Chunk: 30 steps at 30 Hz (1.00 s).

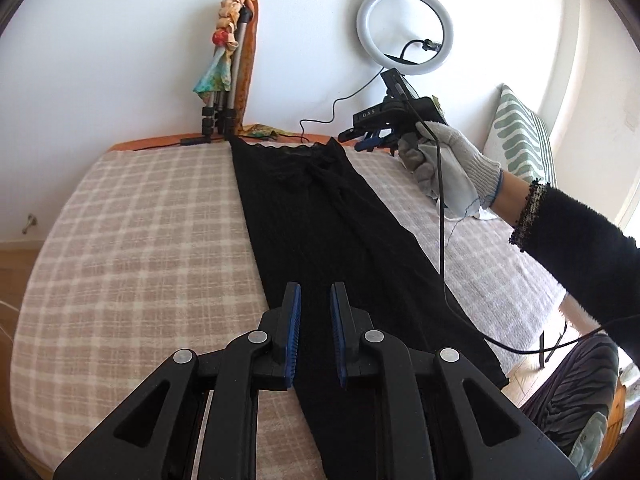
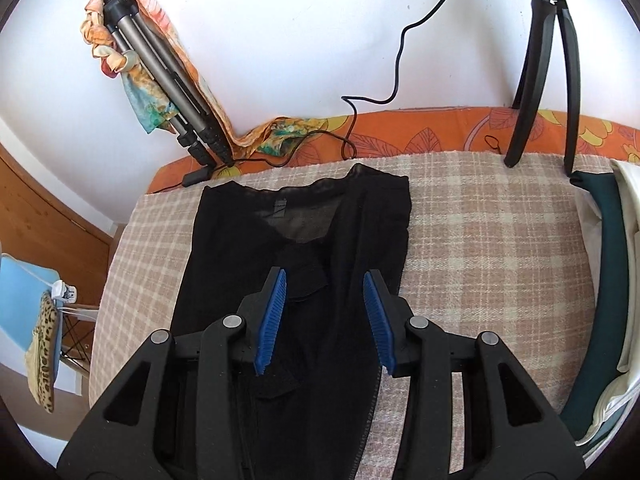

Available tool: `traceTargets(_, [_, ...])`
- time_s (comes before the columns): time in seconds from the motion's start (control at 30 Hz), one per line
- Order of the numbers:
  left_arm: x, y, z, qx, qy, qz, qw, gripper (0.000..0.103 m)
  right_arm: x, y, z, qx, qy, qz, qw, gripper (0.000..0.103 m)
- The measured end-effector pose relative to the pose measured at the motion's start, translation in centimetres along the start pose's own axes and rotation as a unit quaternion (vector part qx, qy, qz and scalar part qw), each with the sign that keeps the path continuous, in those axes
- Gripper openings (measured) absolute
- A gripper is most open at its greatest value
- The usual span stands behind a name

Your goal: Fold small clothes

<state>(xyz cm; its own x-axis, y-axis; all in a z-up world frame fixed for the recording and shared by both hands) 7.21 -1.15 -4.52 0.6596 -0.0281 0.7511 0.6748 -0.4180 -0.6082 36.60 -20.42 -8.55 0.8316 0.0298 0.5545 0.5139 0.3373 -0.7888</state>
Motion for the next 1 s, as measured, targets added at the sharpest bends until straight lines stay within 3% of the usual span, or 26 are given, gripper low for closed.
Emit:
traceTargets(0.13, [0.1,1.0,2.2,-0.008,-0.044,0.004,0.9990,0.013,0.3,3.2,2.0,-0.010,-0.014,0.036,0.999,0.043])
traceTargets(0.27, [-0.1,1.5,2.6,-0.012,-0.047,0.012,0.9988,0.013,0.6,6.6,2.3,-0.067,-0.003,0.068,0.995,0.043])
traceTargets(0.3, [-0.1,1.5,2.6,-0.010,-0.043,0.011,0.9990,0.013,0.6,6.8,2.3,-0.072,-0.005,0.065,0.995,0.030])
traceTargets(0.33, [-0.1,1.5,2.6,-0.010,-0.040,0.012,0.9991,0.013,0.6,6.9,2.5,-0.072,-0.008,0.064,0.995,0.006])
traceTargets(0.5, [0.2,1.3,3.0,-0.012,-0.045,0.008,0.9989,0.013,1.1,6.1,4.8,-0.014,-0.026,0.039,0.999,0.006])
traceTargets(0.6, [0.3,1.4,3.0,-0.007,-0.039,0.008,0.9992,0.013,1.1,6.6,6.8,0.002,-0.064,0.058,0.996,0.007])
traceTargets(0.67, [0.3,1.2,2.9,-0.002,-0.036,0.007,0.9993,0.013,1.0,6.4,7.1,-0.026,-0.070,0.061,0.995,0.022])
traceTargets(0.7, [0.3,1.2,2.9,0.000,-0.035,0.006,0.9994,0.013,1.0,5.6,7.0,-0.026,-0.064,0.052,0.996,0.038])
traceTargets(0.73, [0.3,1.1,2.9,0.001,-0.036,0.006,0.9993,0.013,1.0,4.6,6.7,-0.022,-0.057,0.039,0.997,0.044])
traceTargets(0.83, [0.0,0.9,3.0,-0.001,-0.041,0.011,0.9991,0.013,0.4,0.7,5.3,-0.002,-0.035,0.011,0.999,0.044])
traceTargets(0.9, [-0.5,0.9,2.9,-0.009,-0.044,0.022,0.9988,0.015,-0.9,-2.4,4.3,-0.020,-0.032,-0.008,0.999,0.044])
traceTargets(1.0, [-1.6,0.9,2.9,-0.025,-0.057,0.038,0.9974,0.042,-4.9,-7.1,2.3,-0.013,-0.019,-0.013,1.000,0.044])
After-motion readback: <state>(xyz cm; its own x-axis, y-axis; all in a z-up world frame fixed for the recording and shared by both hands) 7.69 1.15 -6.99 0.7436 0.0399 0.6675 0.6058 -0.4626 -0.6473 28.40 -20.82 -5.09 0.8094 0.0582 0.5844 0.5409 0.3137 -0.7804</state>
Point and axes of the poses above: each gripper's, at about its wrist camera, not at the fingertips, and y roughly the way its jaws point, z to its left, x to its top, the point moved 2 cm from there along y, roughly the way its jaws point, and after that the axes turned 2 degrees about -x, right-handed, at the moved point
